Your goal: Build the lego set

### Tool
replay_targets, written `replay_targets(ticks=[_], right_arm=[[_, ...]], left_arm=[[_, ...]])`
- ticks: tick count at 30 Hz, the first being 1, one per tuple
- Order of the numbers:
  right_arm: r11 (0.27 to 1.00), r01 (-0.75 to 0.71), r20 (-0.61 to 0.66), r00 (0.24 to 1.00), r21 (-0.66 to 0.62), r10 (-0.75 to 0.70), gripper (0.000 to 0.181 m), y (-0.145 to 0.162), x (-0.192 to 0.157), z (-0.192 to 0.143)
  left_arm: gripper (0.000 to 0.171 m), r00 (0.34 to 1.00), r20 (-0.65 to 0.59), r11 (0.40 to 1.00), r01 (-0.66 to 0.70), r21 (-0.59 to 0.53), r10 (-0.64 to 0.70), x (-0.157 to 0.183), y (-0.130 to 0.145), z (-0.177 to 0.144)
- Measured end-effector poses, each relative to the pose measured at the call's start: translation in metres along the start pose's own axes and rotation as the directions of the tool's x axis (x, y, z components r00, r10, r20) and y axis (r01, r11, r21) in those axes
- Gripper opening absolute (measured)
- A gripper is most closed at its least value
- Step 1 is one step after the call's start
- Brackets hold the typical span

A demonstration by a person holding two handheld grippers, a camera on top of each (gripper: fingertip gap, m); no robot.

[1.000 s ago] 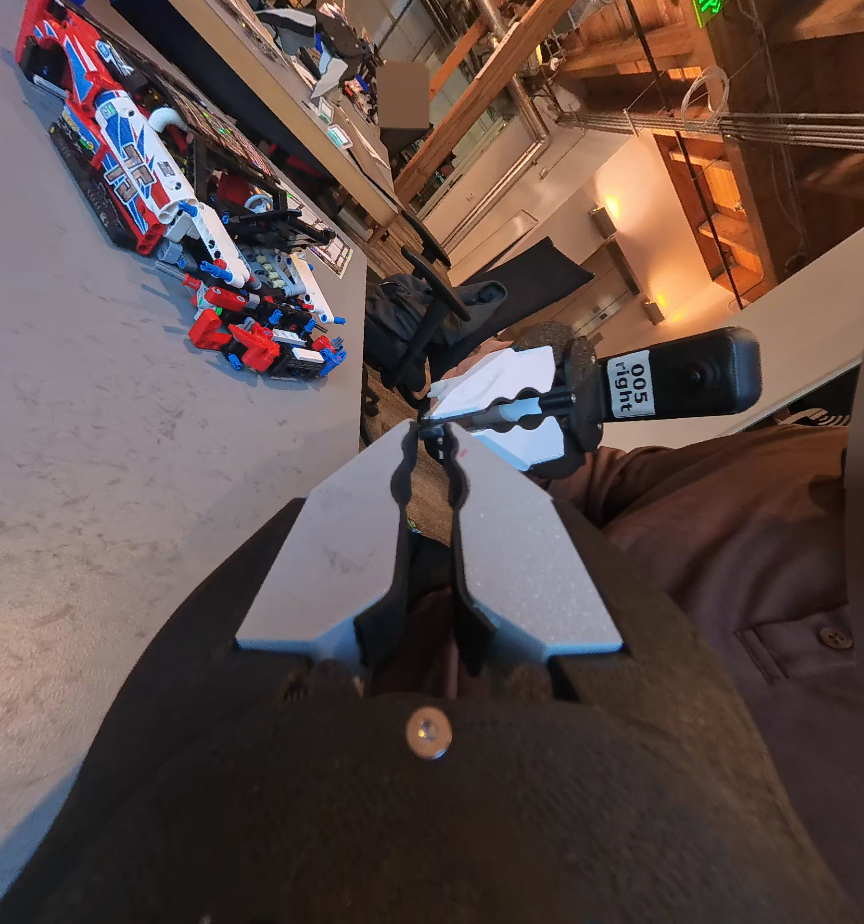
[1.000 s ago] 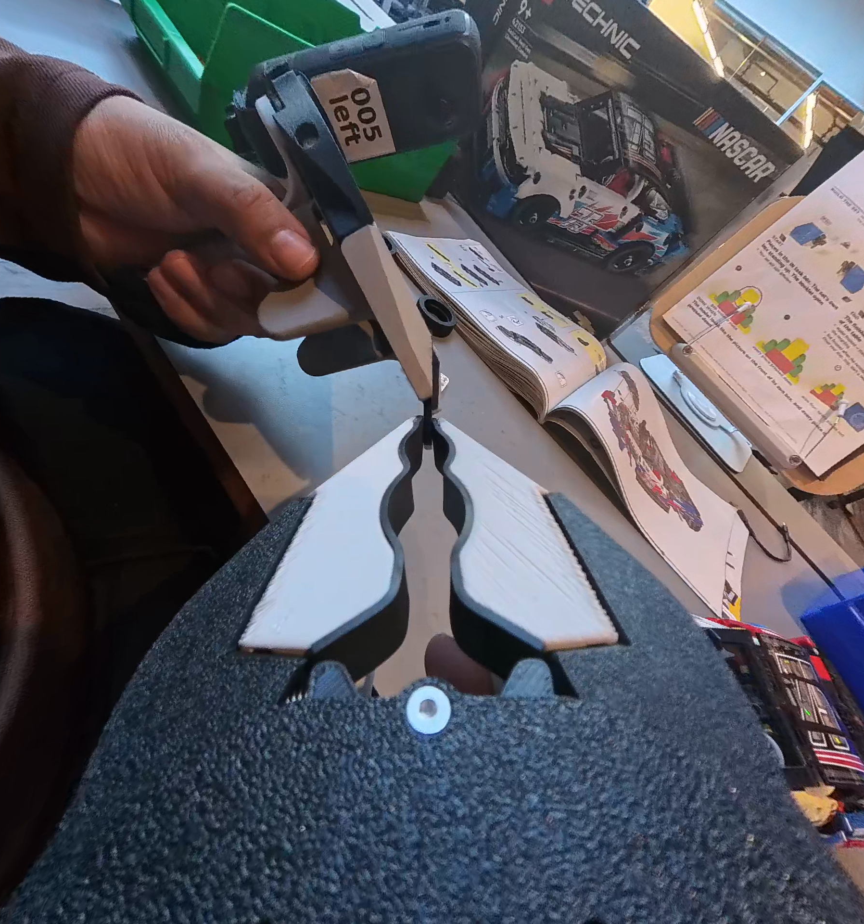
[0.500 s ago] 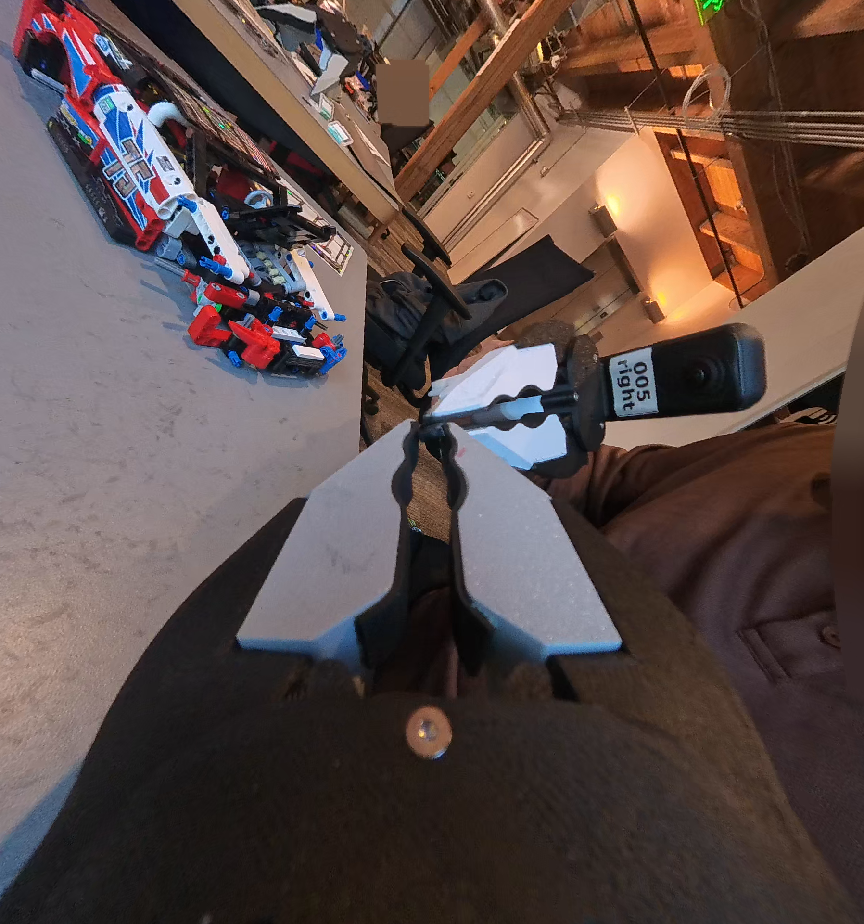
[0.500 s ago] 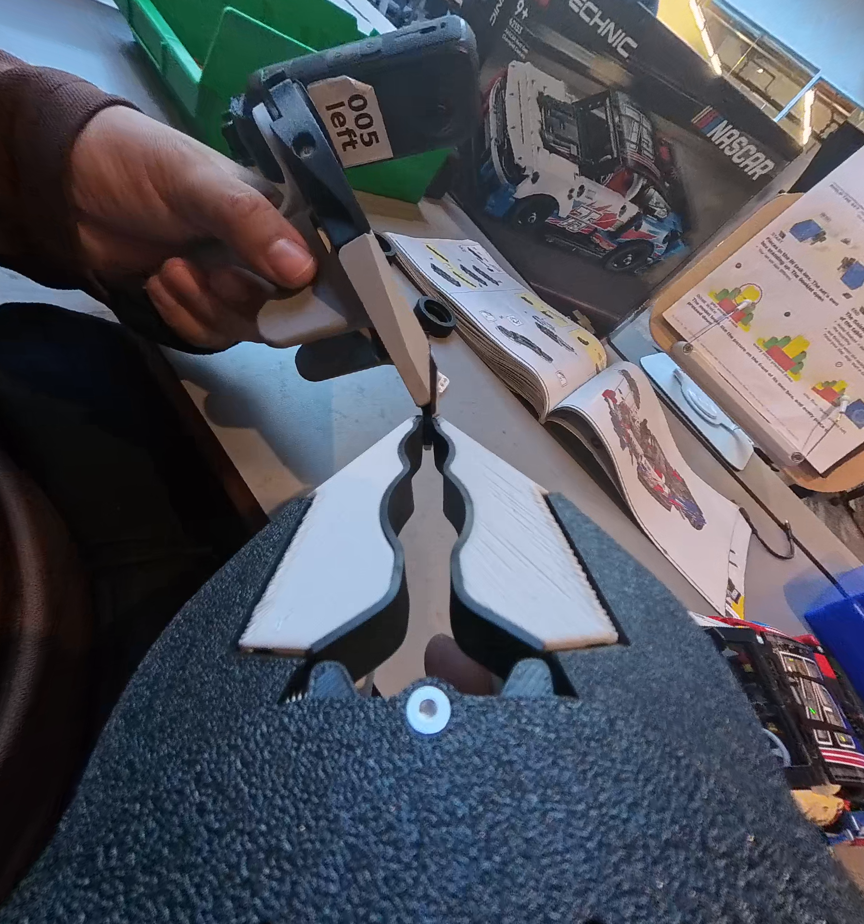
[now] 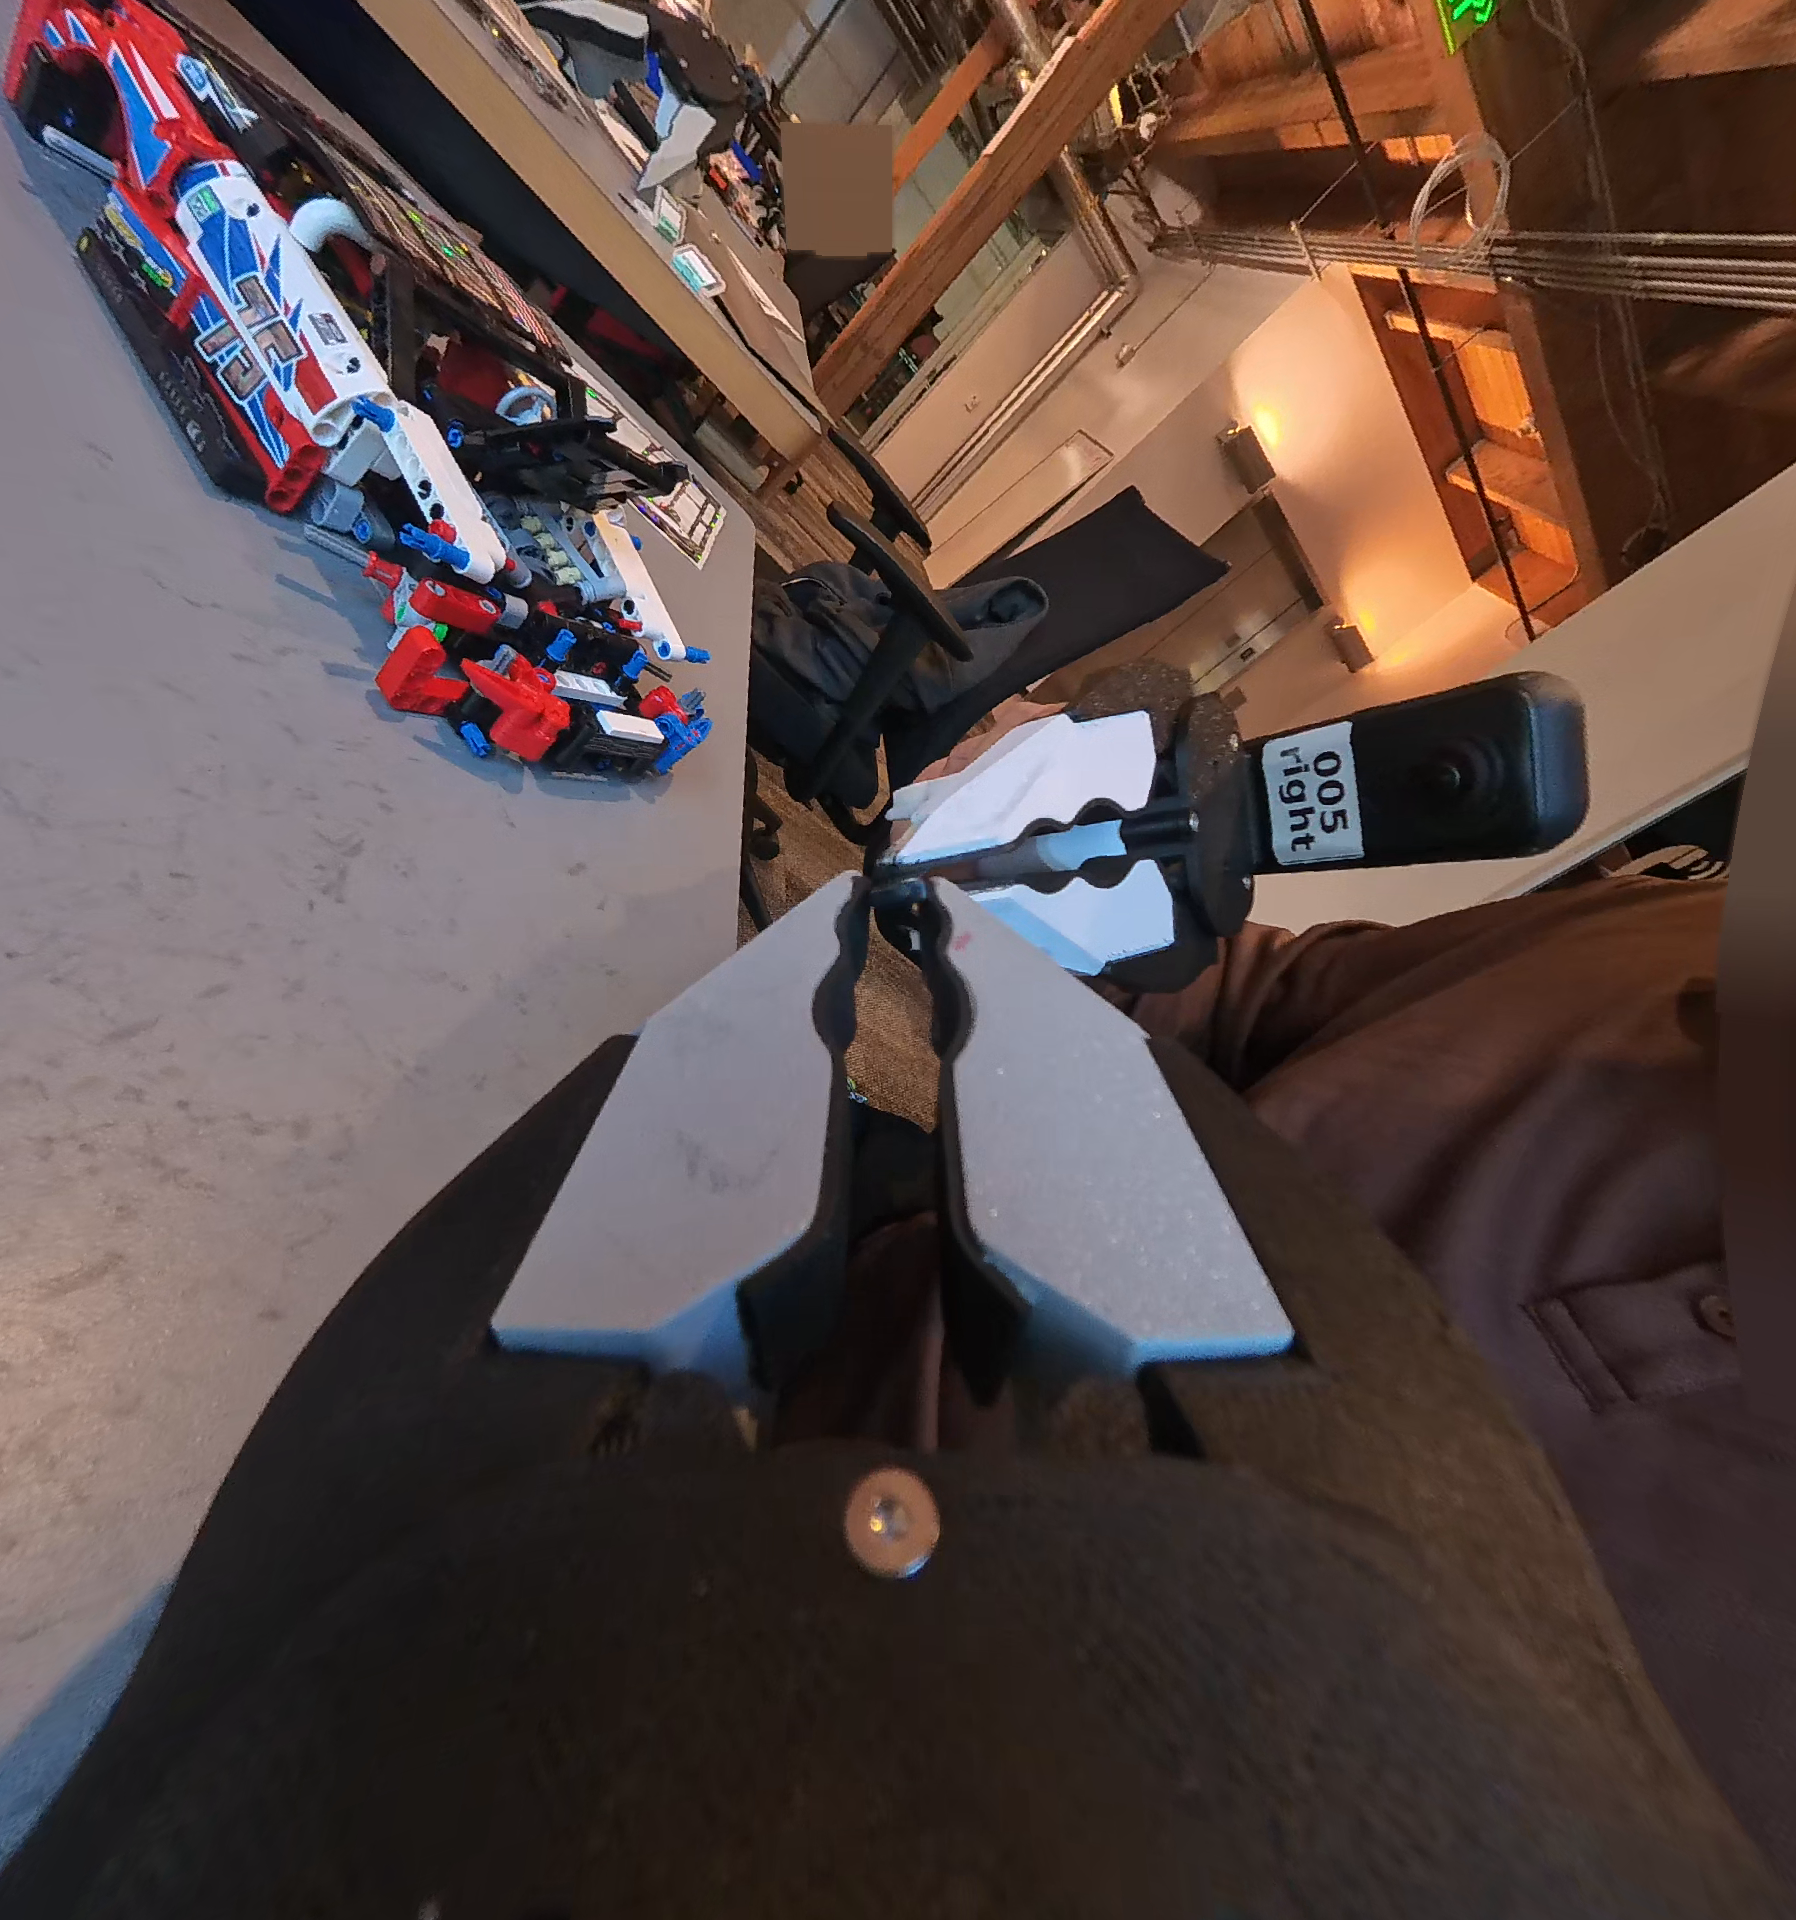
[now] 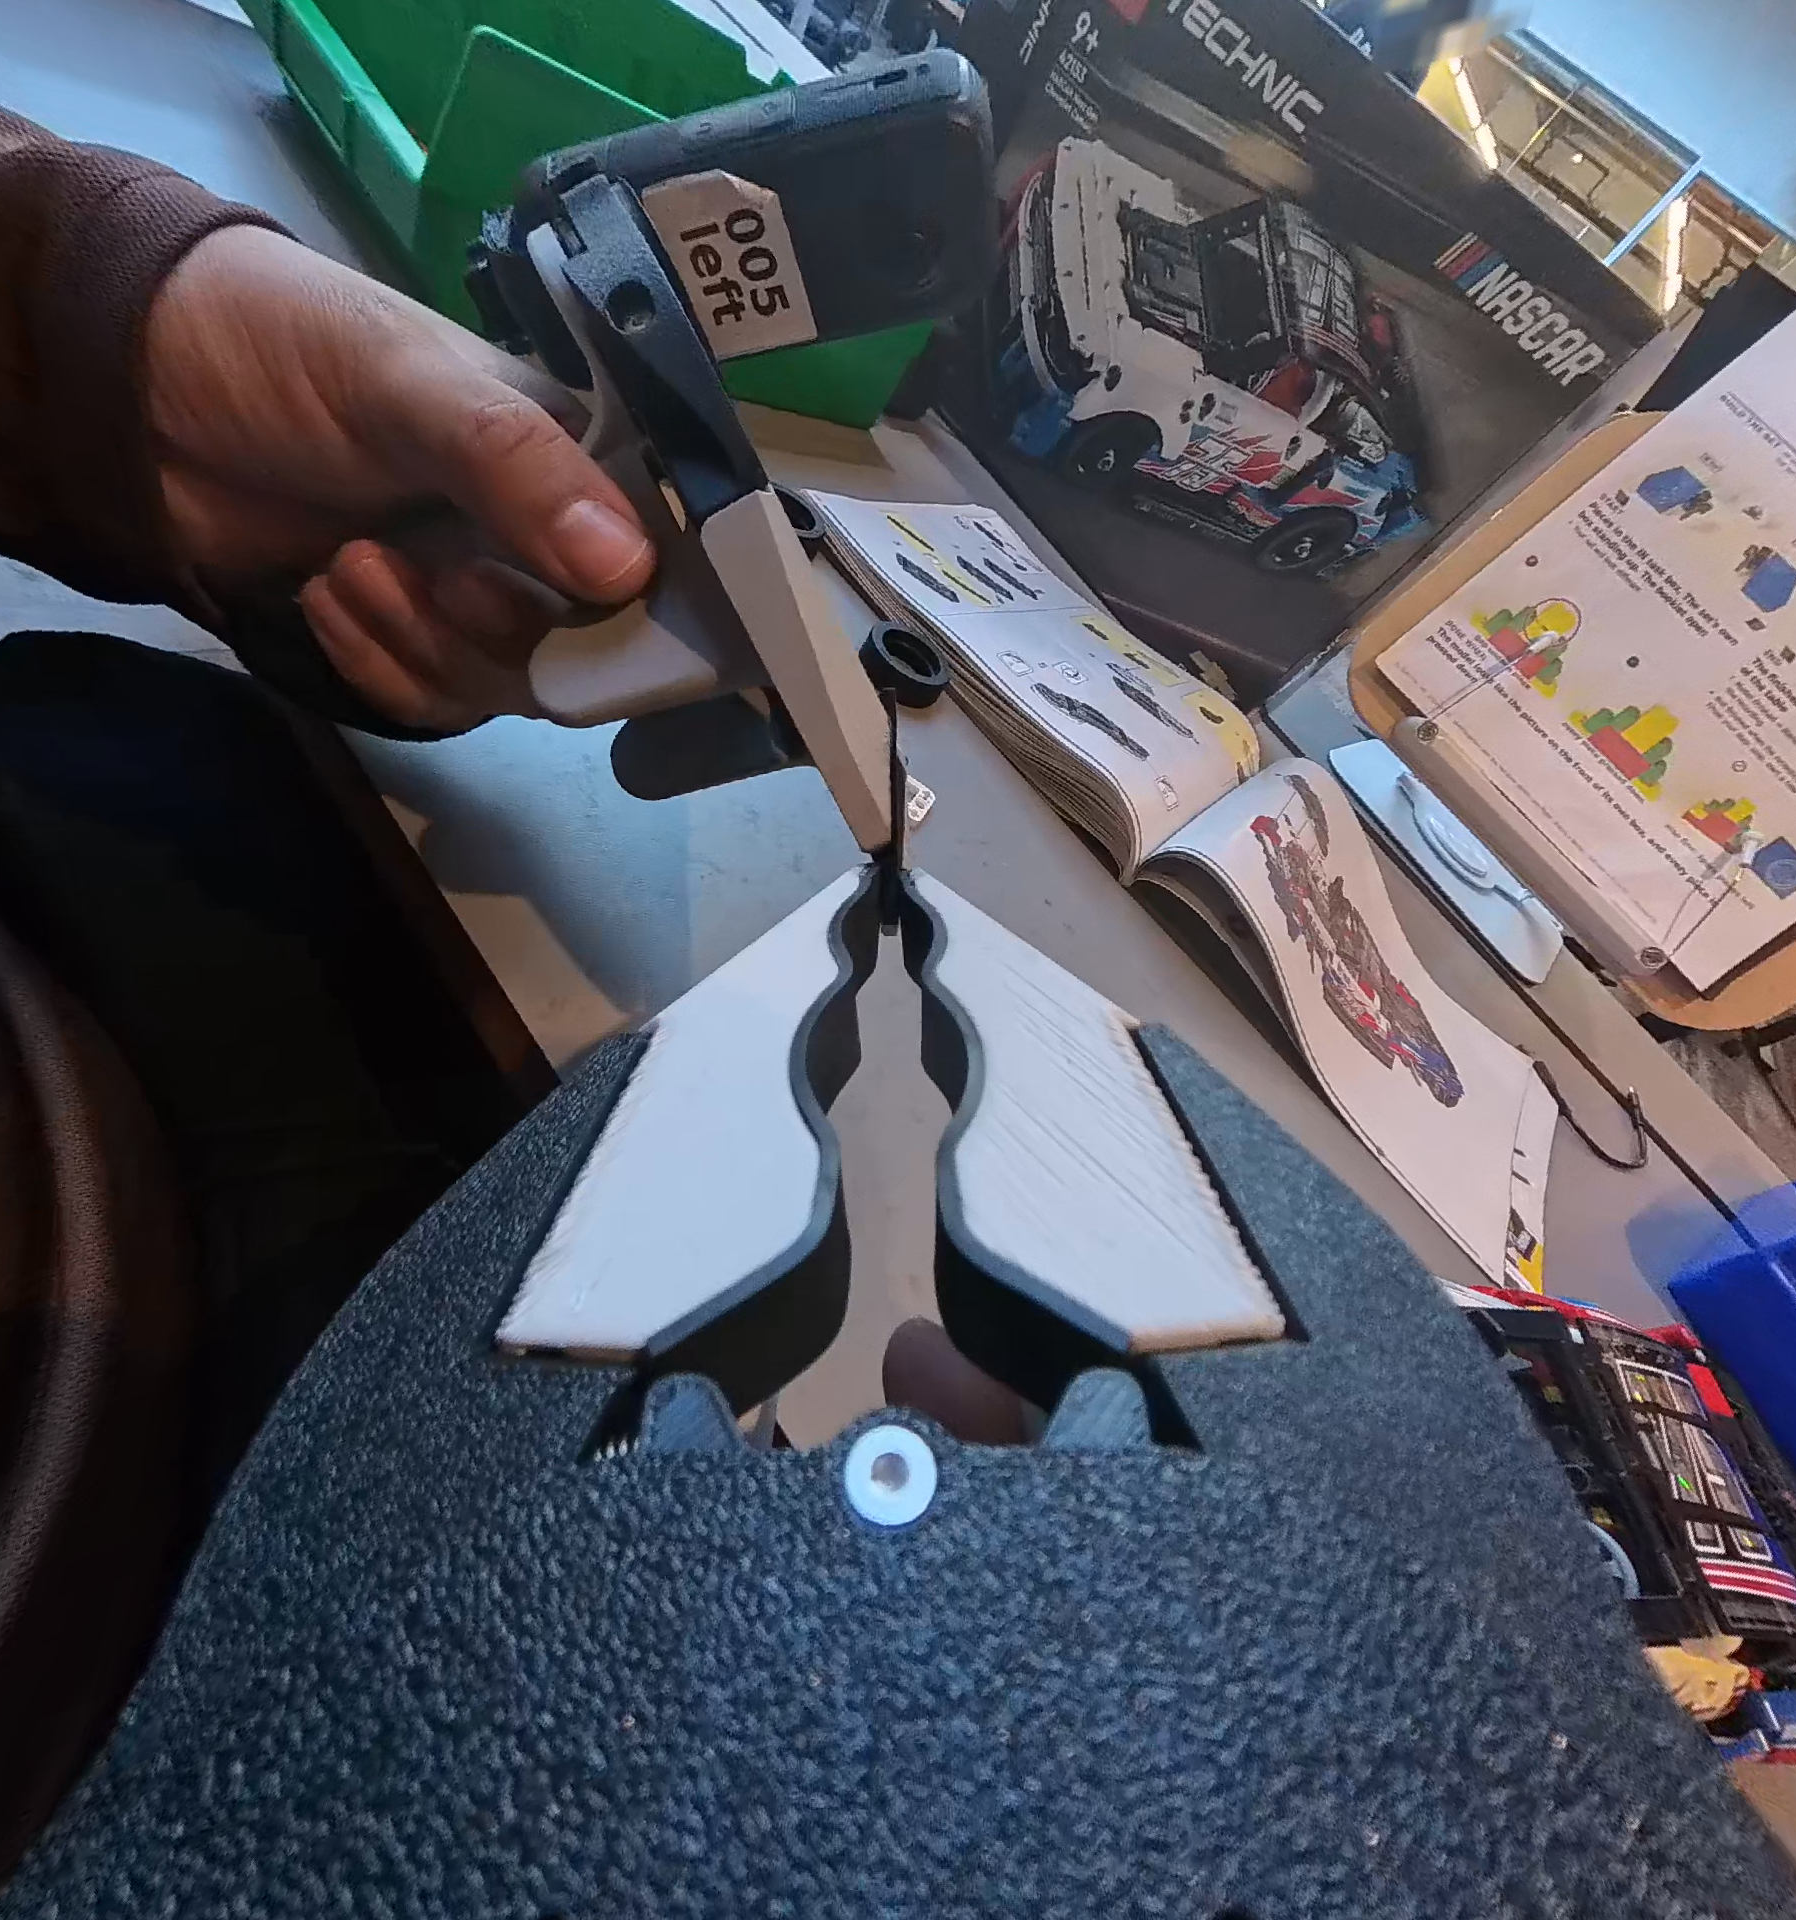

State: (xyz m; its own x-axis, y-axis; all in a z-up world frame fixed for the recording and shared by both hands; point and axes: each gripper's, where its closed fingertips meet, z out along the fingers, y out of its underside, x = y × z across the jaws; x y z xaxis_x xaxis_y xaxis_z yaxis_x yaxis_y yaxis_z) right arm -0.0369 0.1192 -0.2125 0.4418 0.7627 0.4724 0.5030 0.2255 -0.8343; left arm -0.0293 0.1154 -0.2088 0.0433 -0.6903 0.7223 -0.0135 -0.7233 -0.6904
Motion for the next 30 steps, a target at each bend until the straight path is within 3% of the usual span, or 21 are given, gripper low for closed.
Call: replay_targets(ticks=[30], right_arm=[[0.999,0.006,0.057,0.998,0.036,-0.008,0.005,-0.007,-0.003,-0.010]], left_arm=[[0.006,0.987,0.016,0.985,-0.160,-0.069,0.161,0.008,0.003,-0.003]])
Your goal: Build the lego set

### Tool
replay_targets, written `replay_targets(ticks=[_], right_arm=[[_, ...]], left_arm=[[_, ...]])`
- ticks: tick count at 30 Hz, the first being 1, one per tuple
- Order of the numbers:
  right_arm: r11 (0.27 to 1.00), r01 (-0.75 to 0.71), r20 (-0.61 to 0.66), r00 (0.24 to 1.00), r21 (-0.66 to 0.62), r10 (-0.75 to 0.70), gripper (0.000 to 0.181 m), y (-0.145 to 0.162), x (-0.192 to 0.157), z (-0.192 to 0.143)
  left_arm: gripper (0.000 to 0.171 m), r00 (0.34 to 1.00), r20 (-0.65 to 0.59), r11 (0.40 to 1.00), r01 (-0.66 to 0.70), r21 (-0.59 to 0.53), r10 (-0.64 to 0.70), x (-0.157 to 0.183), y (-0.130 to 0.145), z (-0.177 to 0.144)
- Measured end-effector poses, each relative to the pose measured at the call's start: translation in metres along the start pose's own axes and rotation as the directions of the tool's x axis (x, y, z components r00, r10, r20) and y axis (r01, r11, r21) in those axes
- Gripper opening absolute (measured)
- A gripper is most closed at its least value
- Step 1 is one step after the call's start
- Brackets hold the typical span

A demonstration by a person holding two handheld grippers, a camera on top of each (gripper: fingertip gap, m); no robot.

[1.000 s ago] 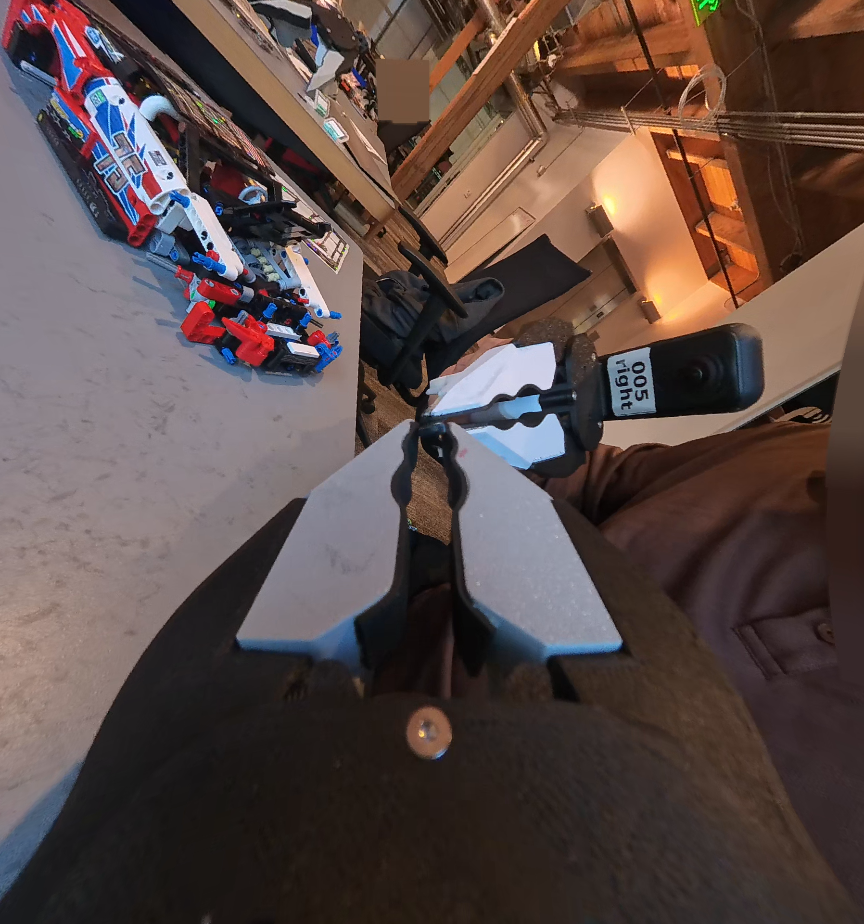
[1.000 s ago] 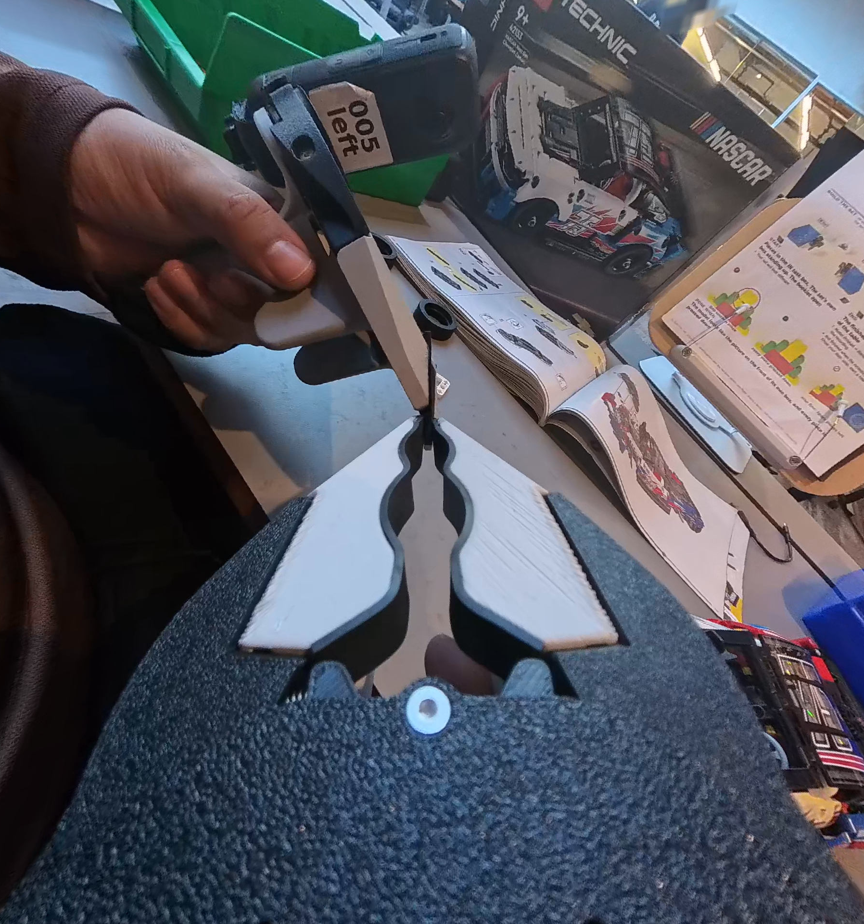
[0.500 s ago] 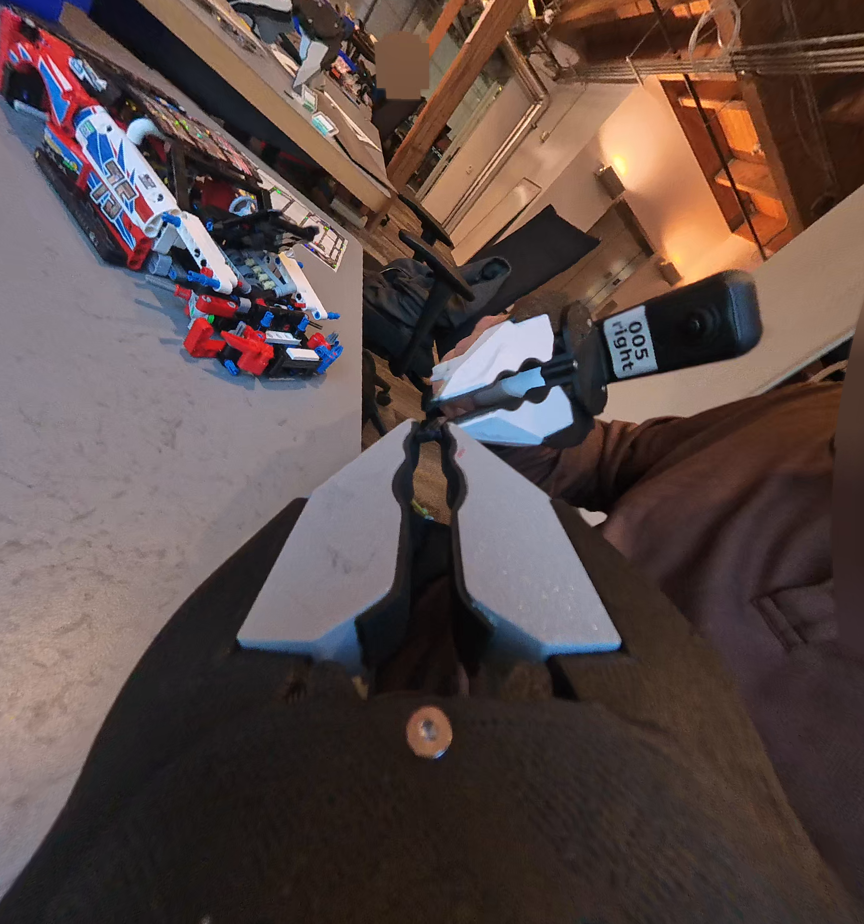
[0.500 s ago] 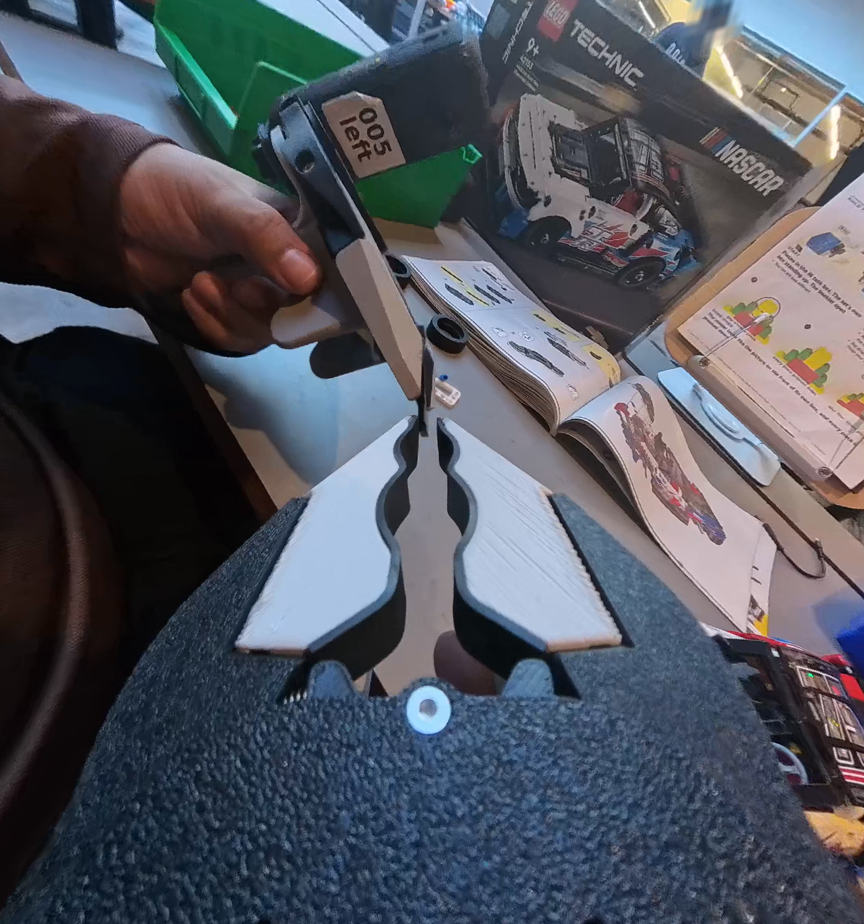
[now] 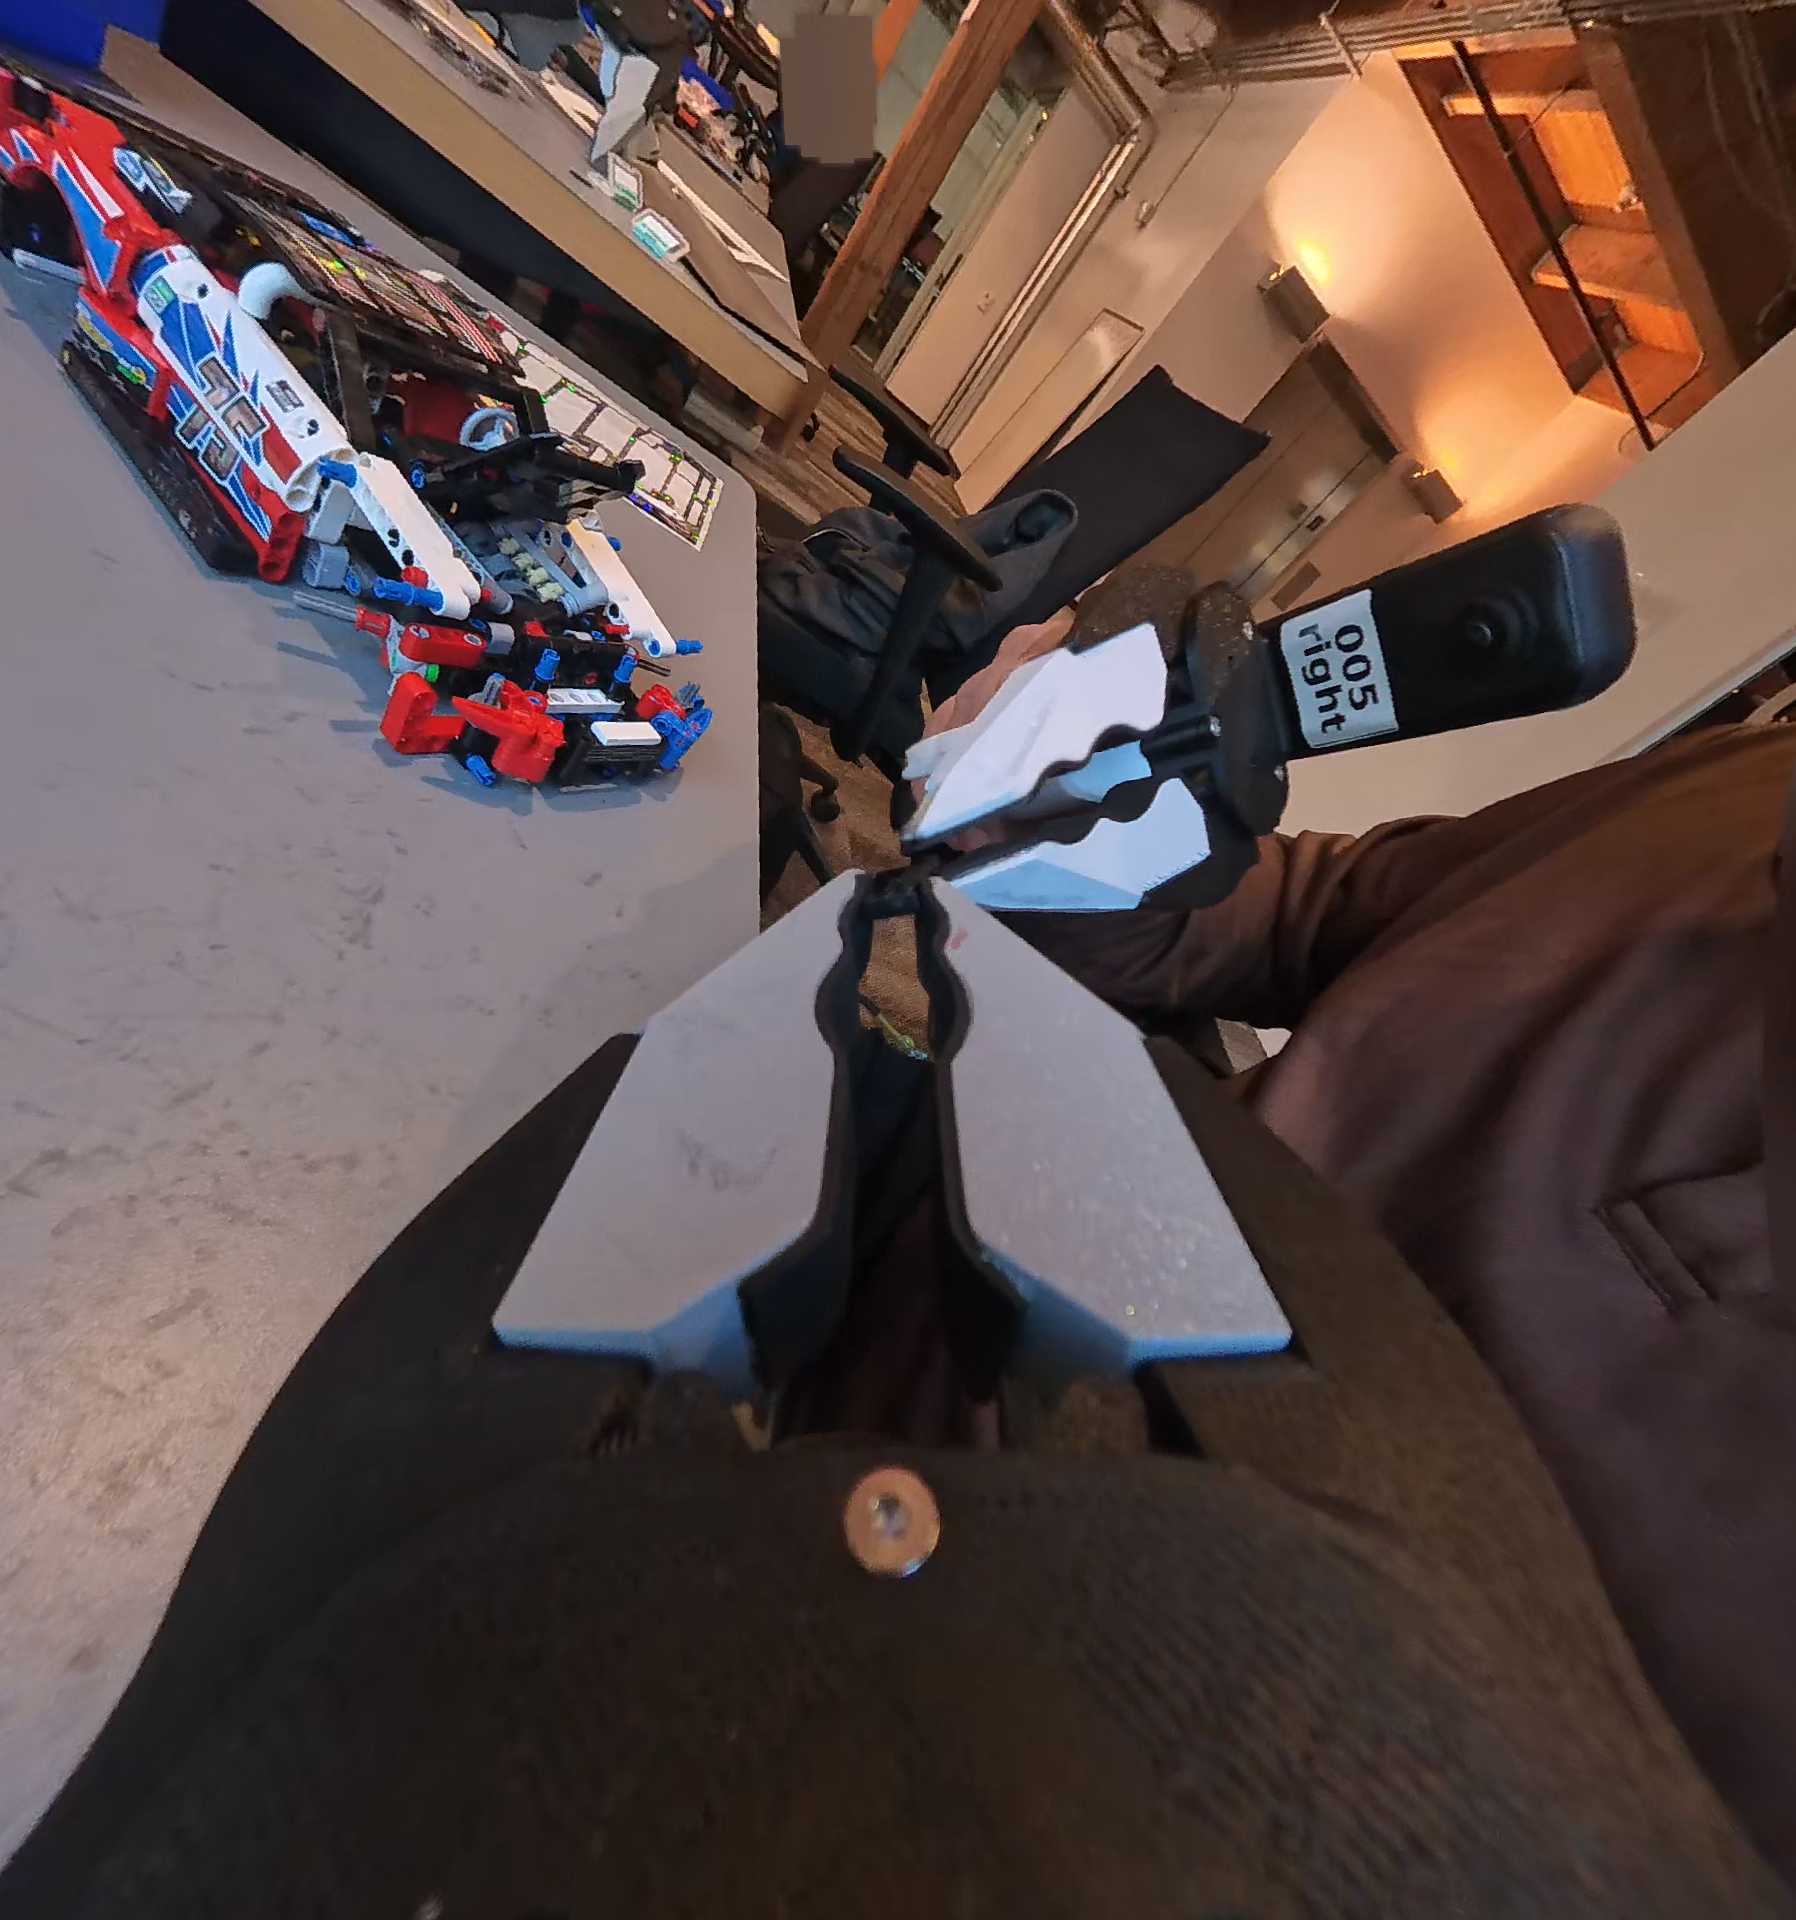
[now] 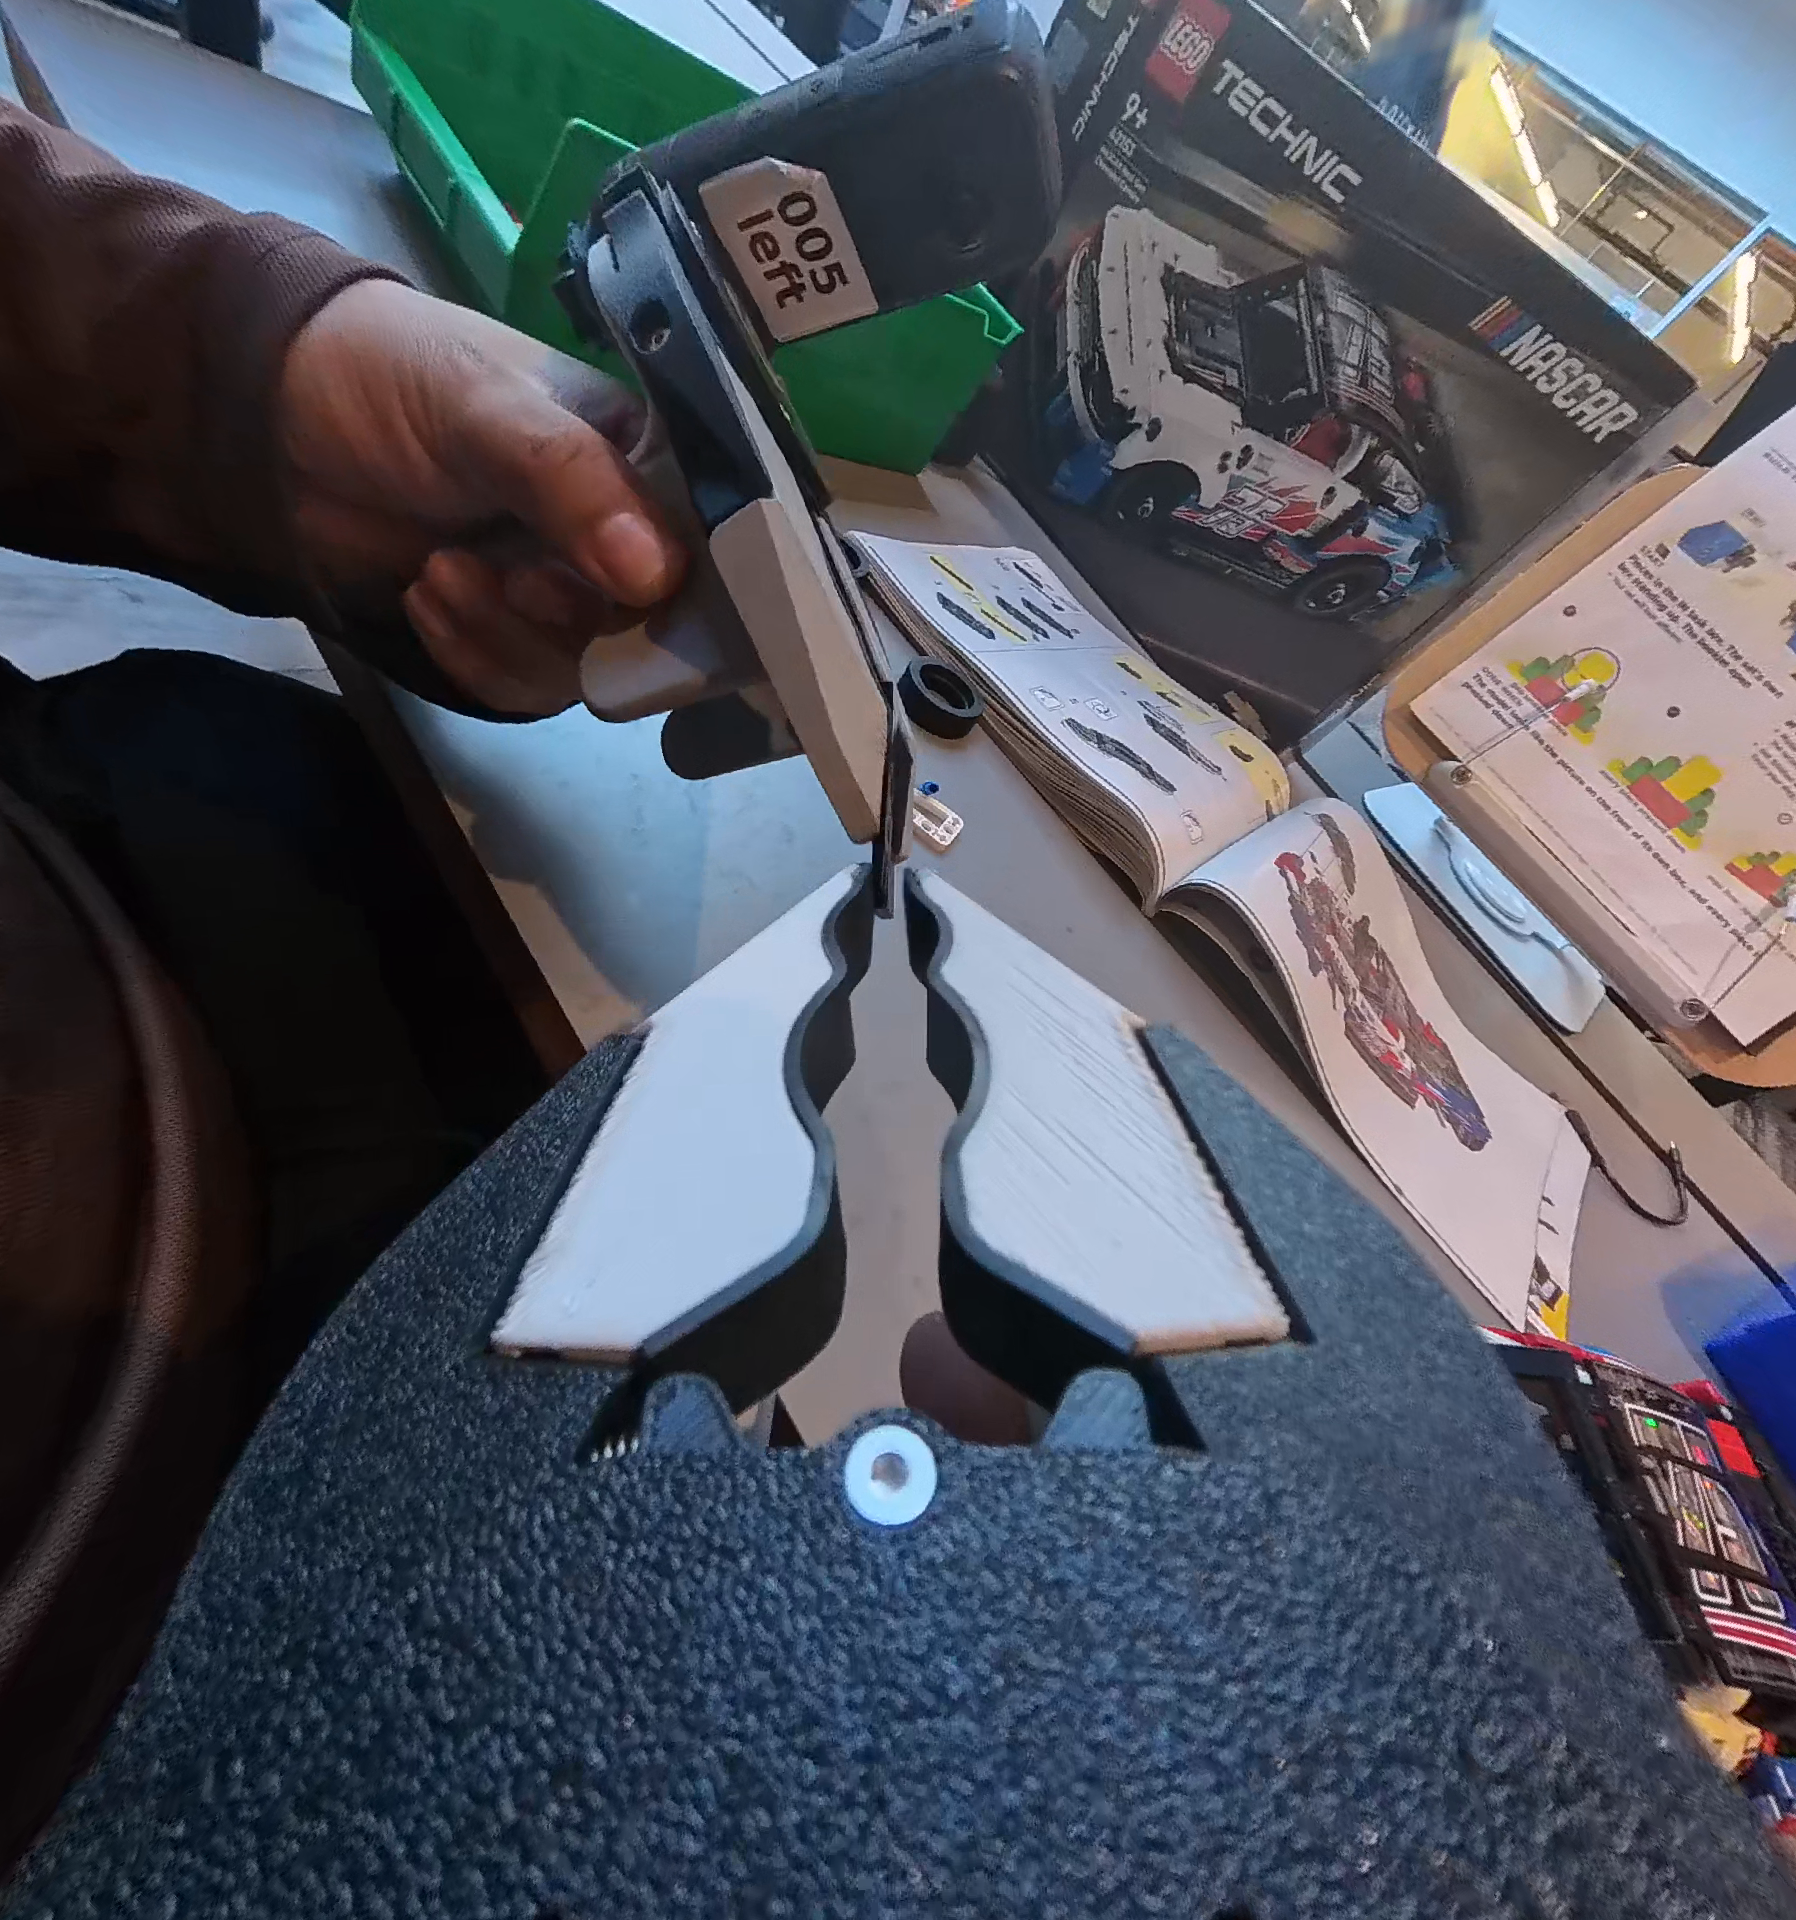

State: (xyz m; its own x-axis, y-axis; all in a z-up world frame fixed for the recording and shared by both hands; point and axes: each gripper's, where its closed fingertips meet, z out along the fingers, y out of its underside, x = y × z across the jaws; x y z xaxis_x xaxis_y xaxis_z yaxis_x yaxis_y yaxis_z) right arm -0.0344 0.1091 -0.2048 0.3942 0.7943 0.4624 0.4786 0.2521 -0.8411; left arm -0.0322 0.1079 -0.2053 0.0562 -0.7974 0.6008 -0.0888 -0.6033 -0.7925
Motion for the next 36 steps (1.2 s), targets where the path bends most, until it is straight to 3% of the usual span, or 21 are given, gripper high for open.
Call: replay_targets(ticks=[13,19,26,31,36], right_arm=[[1.000,-0.006,0.040,0.999,-0.019,0.007,0.000,0.005,-0.006,0.001],[0.998,0.060,-0.034,0.998,-0.035,-0.061,0.000,0.005,0.000,0.002],[0.996,0.084,-0.056,0.995,-0.032,-0.086,0.000,0.004,0.002,0.000],[0.985,0.172,-0.136,0.976,-0.014,-0.172,0.000,-0.010,0.009,-0.005],[0.984,0.180,-0.130,0.975,0.001,-0.178,0.000,-0.013,0.006,-0.007]], left_arm=[[0.006,0.996,0.049,0.994,-0.075,-0.079,0.079,-0.002,0.008,0.000],[0.005,0.980,0.111,0.964,-0.138,-0.225,0.166,-0.010,0.027,0.003],[0.006,0.986,0.072,0.971,-0.134,-0.199,0.151,-0.005,0.029,0.005],[0.006,0.982,0.079,0.949,-0.144,-0.280,0.172,-0.010,0.045,0.005],[0.005,0.981,0.049,0.955,-0.173,-0.240,0.190,-0.003,0.044,0.007]])
